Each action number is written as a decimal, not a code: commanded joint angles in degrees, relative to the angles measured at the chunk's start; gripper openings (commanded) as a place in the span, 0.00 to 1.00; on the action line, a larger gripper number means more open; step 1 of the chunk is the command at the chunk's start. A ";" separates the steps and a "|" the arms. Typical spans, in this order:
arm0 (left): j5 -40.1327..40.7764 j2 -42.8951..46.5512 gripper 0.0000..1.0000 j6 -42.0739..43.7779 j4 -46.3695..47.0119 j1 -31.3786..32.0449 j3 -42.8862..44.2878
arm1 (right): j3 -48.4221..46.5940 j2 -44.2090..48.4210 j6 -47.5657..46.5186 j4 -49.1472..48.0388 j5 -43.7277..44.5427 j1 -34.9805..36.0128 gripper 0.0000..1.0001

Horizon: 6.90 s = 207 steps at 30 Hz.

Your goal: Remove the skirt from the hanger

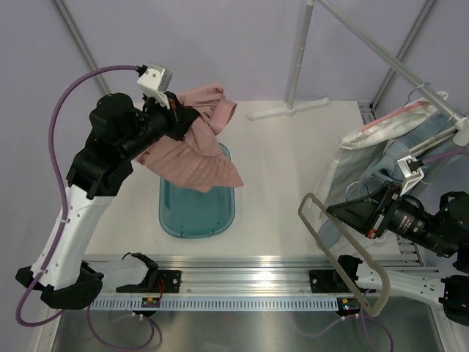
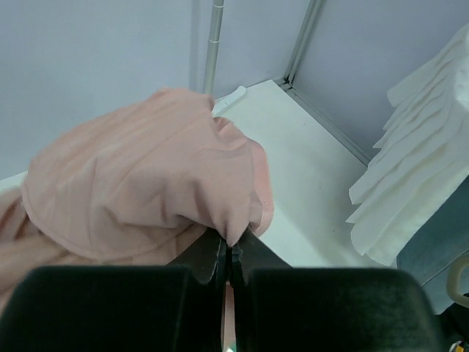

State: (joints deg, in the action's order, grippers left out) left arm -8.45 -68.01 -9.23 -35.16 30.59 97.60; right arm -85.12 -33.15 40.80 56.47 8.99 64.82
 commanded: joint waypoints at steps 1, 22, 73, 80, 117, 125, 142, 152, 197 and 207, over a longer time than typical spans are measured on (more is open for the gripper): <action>2.47 0.94 0.00 2.38 -3.16 0.17 3.12 | 0.74 -1.39 0.25 -1.71 1.38 -0.22 0.00; -10.00 12.19 0.00 -2.19 7.56 -16.69 -26.84 | 4.61 0.01 1.39 -2.59 1.90 -0.22 0.00; -23.03 17.99 0.99 -14.77 12.59 -19.16 -40.69 | 6.64 -14.92 -1.77 -7.95 3.48 -0.22 0.00; -30.21 23.09 0.99 -19.41 7.30 -18.38 -27.92 | 2.08 -27.55 -2.48 -4.36 10.50 -0.22 0.00; -29.26 31.62 0.69 -10.19 -13.45 -13.01 -29.75 | -47.24 -74.08 -1.42 17.80 19.48 -1.62 0.00; -25.66 29.34 0.08 -8.43 -14.85 -13.10 -29.57 | -46.98 -73.56 -2.74 16.32 17.03 -1.54 0.06; -25.04 25.91 0.00 -10.01 -2.38 -12.84 -32.65 | -29.76 -47.47 -1.59 10.96 14.22 3.11 0.99; -15.67 10.90 0.00 -12.75 13.71 -4.76 -21.09 | -0.23 -15.64 -2.13 -10.52 -4.88 3.56 0.00; 33.23 -50.82 0.00 7.83 39.63 24.87 38.80 | 20.35 1.07 9.21 -7.42 -0.56 3.65 0.00; 34.37 -53.90 0.00 10.90 39.55 25.13 41.62 | 19.56 -1.04 8.95 -8.83 -1.35 3.56 0.00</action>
State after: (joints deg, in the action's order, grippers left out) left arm 23.38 -122.13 -0.62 -1.58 55.79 135.94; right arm -64.84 -32.91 49.47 49.54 7.01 68.16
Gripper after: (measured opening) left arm 0.057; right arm 0.009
